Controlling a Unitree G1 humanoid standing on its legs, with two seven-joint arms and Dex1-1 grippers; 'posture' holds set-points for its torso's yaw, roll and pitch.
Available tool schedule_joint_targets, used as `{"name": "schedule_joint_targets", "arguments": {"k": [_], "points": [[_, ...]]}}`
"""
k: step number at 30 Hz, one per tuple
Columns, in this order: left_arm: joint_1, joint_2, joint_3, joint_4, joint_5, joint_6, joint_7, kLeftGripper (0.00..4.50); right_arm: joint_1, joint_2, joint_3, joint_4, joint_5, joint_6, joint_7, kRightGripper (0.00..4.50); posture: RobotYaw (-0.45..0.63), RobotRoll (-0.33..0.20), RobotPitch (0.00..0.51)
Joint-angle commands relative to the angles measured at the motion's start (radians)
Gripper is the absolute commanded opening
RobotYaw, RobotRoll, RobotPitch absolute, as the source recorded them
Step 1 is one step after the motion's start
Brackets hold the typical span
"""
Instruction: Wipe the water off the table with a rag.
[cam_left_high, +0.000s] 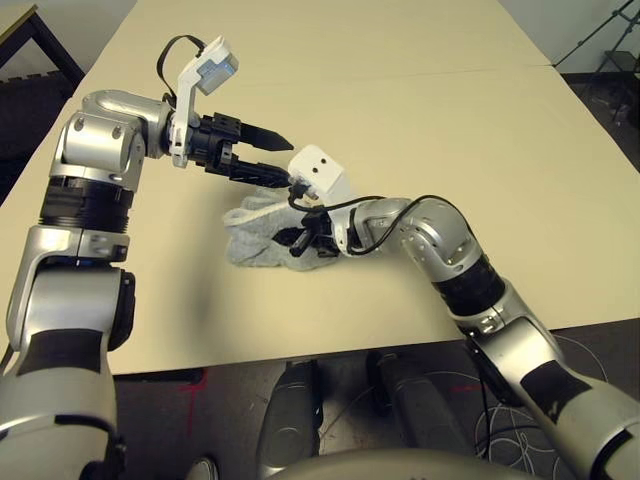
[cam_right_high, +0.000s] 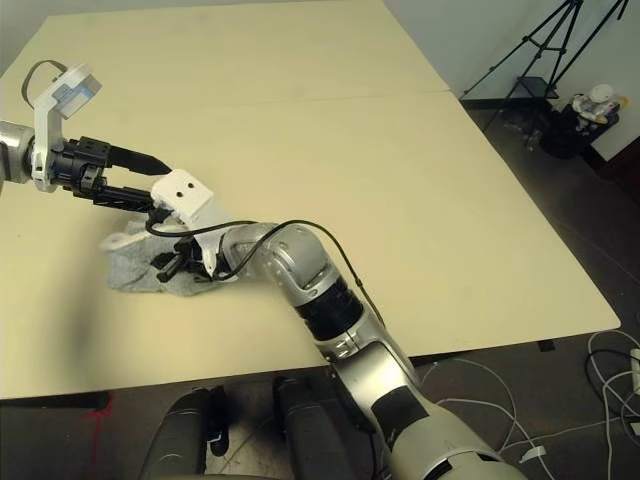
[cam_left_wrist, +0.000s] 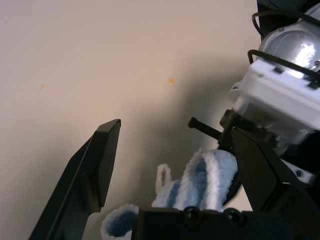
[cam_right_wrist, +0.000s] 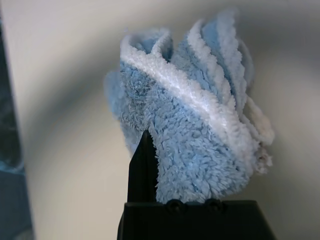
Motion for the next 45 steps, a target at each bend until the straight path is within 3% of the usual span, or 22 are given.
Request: {"name": "schedule_joint_targets", "arguments": {"k": [1,7,17,23,27,30,37,41,45], "points": [[-0.001,0.0,-0.011,0.0,0.009,-0.008,-0.006,4.5,0.004,-0.052,-0.001,0.044,-0.069,-0.018,0.009,0.01,-0.04,0.0,0.198],[-0.005,-0.005,-0.011,0.009,0.01,-0.014,-0.006,4.5,0.021,-0.201,-0.041,0.061,-0.131,-0.017,0.049,0.01,-0.05,0.0,0.197],[-0.02,-0.016,-0.013,0.035,0.016,-0.033,-0.007,4.5,0.106,-0.477,-0.16,-0.061,-0.108,0.089,0.129,0.01,-0.07,0.0,0.196],[-0.035,-0.026,-0.015,0.065,0.023,-0.052,-0.007,4.5,0.133,-0.572,-0.248,-0.005,-0.14,0.069,0.117,0.01,-0.09,0.0,0.193],[-0.047,-0.045,0.003,0.096,0.028,-0.067,0.017,4.5,0.114,-0.562,-0.309,0.069,-0.155,0.031,0.082,0.01,-0.09,0.0,0.189],[-0.061,-0.088,0.062,0.148,0.023,-0.117,0.127,4.5,0.093,-0.56,-0.354,0.149,-0.196,-0.049,0.027,0.01,-0.09,0.0,0.189],[-0.106,-0.204,0.27,0.356,0.031,-0.396,0.604,4.5,0.07,-0.538,-0.518,0.359,-0.233,-0.188,-0.108,0.01,-0.06,0.0,0.176],[-0.069,-0.216,0.357,0.428,0.041,-0.56,0.829,4.5,0.075,-0.544,-0.579,0.454,-0.252,-0.26,-0.154,0.01,-0.05,0.0,0.175],[0.006,-0.208,0.428,0.461,0.038,-0.653,0.998,4.5,0.098,-0.523,-0.623,0.436,-0.228,-0.242,-0.17,0.01,-0.04,0.0,0.172]]}}
